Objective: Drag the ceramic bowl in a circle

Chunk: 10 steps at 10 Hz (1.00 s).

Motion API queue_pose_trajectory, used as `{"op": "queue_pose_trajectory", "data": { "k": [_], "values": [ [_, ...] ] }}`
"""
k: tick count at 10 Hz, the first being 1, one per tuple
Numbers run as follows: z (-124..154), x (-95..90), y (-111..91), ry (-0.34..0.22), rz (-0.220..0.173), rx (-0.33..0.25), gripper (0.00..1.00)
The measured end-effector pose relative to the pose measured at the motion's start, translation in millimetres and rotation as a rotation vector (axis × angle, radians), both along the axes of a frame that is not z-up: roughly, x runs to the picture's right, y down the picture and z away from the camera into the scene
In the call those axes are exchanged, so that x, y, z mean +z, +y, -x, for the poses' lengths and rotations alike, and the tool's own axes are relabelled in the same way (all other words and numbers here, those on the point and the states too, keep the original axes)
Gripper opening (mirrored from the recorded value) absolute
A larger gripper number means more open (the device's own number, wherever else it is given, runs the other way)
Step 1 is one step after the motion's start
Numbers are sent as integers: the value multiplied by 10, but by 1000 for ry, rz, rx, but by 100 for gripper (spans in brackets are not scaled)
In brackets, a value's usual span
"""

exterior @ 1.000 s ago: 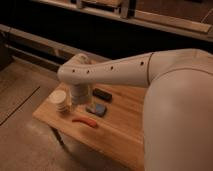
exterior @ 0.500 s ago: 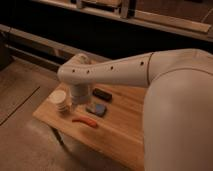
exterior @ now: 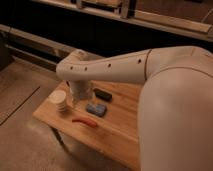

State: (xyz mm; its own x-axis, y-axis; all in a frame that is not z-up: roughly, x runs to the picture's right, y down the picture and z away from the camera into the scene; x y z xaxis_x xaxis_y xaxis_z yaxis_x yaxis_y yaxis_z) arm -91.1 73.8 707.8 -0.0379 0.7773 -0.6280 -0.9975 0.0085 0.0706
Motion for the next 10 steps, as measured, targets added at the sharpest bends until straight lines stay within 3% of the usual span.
{"op": "queue_pose_trajectory", "data": {
  "k": [7, 10],
  "values": [
    [-374, 156, -506, 45, -44, -3, 65],
    [-376, 275, -703, 18, -66, 2, 65]
  ]
}}
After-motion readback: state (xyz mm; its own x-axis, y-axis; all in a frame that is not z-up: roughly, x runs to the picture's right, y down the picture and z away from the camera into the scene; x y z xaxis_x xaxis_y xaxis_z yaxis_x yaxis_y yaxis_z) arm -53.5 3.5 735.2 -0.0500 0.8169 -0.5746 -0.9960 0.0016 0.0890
